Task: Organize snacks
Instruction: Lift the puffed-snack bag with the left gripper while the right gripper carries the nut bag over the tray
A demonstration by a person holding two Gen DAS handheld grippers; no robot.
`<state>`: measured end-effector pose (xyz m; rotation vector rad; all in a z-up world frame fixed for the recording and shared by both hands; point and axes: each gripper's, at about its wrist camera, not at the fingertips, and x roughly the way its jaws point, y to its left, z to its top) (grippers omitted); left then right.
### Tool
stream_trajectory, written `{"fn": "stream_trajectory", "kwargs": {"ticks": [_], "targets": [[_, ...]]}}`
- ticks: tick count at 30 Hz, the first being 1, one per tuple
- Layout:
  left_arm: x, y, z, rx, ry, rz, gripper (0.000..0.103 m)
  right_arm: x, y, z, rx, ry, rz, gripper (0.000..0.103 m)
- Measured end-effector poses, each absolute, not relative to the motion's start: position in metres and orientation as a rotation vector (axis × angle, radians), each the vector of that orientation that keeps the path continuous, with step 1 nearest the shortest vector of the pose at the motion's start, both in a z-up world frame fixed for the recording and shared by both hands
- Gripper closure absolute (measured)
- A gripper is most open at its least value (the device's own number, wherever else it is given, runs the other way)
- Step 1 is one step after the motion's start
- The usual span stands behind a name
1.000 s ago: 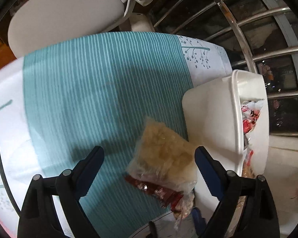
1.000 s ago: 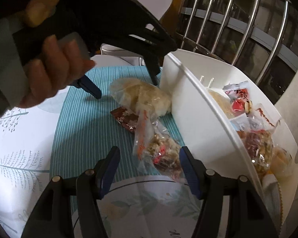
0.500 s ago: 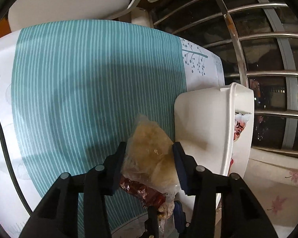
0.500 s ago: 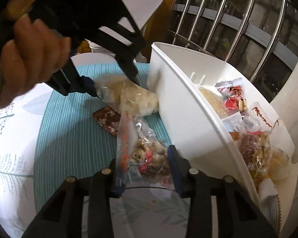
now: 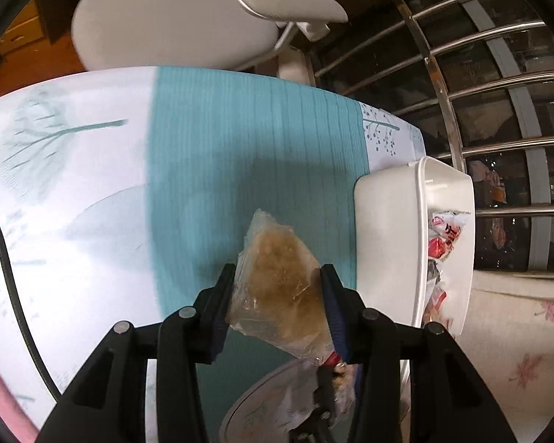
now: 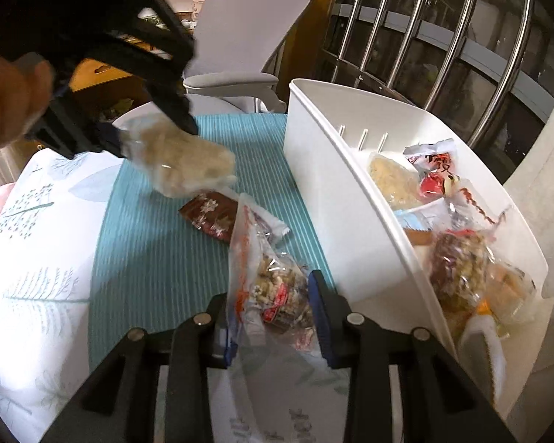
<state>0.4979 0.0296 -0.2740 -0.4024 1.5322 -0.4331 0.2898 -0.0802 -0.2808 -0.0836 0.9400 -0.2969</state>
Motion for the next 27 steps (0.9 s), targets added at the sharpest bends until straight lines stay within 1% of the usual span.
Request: {"fn": "stream_trajectory", "kwargs": {"ticks": [12,18,23,27], "targets": [[0.399,0.121,-0.219,-0.348,1.408,-0.327,0.06,0.232,-0.055,-0.246,-0.04,0.902,-0.21,0.07],[0.342,0.157,-0.195,-0.335,1.37,-0.286,0.06,0.199,-0.049,-0.214,-0.052,0.866,-0.171,0.07],[0.29,0.168,-0.172,-0.356,1.349,-0.266,0.06,0.173,-0.058,-0.186,-0.058,0.845,-0.152,0.07],[0.257,0.154,-0.153,-0.352,1.347,-0.278,0.06,0.159,-0.077,-0.168,-0.027,0.853,-0.146,0.07]]}}
